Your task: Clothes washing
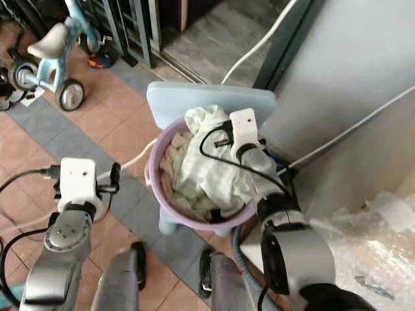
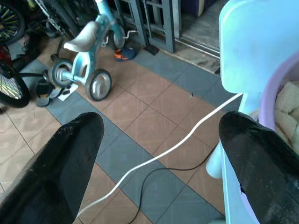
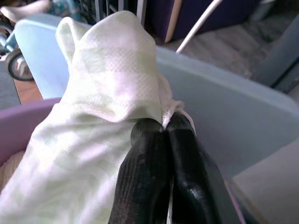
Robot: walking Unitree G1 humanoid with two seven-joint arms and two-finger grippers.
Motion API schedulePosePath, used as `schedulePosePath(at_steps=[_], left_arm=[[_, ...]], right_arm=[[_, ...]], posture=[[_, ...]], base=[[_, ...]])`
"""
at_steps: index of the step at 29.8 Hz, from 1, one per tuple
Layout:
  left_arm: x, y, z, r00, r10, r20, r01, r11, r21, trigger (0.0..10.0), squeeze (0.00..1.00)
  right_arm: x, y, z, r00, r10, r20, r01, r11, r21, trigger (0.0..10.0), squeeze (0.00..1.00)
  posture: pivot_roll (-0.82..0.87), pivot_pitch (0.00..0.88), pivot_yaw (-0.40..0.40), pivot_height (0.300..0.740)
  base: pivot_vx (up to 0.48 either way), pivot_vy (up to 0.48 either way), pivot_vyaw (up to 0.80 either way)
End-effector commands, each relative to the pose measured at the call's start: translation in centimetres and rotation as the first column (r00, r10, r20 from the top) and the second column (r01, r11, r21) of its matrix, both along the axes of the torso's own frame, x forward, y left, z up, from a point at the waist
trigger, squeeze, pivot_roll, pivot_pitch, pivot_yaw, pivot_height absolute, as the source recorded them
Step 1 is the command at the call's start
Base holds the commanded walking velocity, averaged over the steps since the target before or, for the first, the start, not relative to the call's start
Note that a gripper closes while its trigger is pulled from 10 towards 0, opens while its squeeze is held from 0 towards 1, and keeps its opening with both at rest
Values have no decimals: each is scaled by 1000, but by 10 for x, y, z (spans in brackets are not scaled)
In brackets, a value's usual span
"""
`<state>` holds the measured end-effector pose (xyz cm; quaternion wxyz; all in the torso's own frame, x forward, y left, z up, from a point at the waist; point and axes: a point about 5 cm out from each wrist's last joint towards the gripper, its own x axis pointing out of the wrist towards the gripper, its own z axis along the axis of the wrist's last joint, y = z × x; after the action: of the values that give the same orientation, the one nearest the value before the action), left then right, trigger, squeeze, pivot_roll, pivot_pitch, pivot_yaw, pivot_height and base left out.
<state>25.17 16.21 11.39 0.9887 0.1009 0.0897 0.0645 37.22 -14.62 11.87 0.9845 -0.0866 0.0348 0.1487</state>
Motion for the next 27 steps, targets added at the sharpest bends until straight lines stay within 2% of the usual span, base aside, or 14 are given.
schedulePosePath(at_steps=[1,2,5,11,13,15,16,17,23,27], left_arm=[[-2,-1,-10,999,-5,-32,5,1000,-3,10000,0],[-1,-4,-16,999,-21,-44,21,1000,-1,10000,0],[2,-11,-25,996,-61,-67,61,998,-13,10000,0],[12,-21,-29,998,-46,-30,45,998,-35,10000,0],[15,-24,-29,998,-67,-19,67,997,-42,10000,0],[18,-25,-29,997,-76,-13,75,996,-46,10000,0],[19,-26,-29,997,-77,-10,76,996,-48,10000,0],[21,-27,-28,996,-87,-7,86,995,-53,10000,0],[27,-32,-29,994,-105,10,105,992,-70,10000,0],[26,-32,-30,996,-91,16,92,992,-82,10000,0]], right_arm=[[-6,-5,-1,999,32,25,-32,999,-19,0,0],[-18,-12,0,995,69,66,-67,997,-35,0,0],[-33,-16,3,991,71,113,-69,997,-15,0,0],[-60,-17,0,978,-89,187,74,994,86,0,0],[-67,-14,-5,972,-170,164,146,978,151,0,0],[-72,-8,-4,969,-170,181,146,979,140,118,0],[-74,-4,-2,969,-154,191,131,983,127,353,0],[-75,1,-1,973,-137,186,114,985,129,3137,0],[-71,15,7,982,-78,175,55,990,133,3569,0],[-65,17,14,979,-71,189,49,992,118,4118,0]], posture=[[72,21,-46,740],[46,0,-34,740],[26,0,-32,740],[15,0,-32,740],[5,0,-26,740],[-1,0,-23,740],[-11,0,-17,740],[-18,0,-14,740],[-18,0,-29,740],[-7,0,-42,740]], base=[[0,0,0],[0,0,0],[0,0,0],[0,0,0],[0,0,0],[0,0,0],[0,0,0],[0,0,0],[-156,0,0],[-330,0,0]])
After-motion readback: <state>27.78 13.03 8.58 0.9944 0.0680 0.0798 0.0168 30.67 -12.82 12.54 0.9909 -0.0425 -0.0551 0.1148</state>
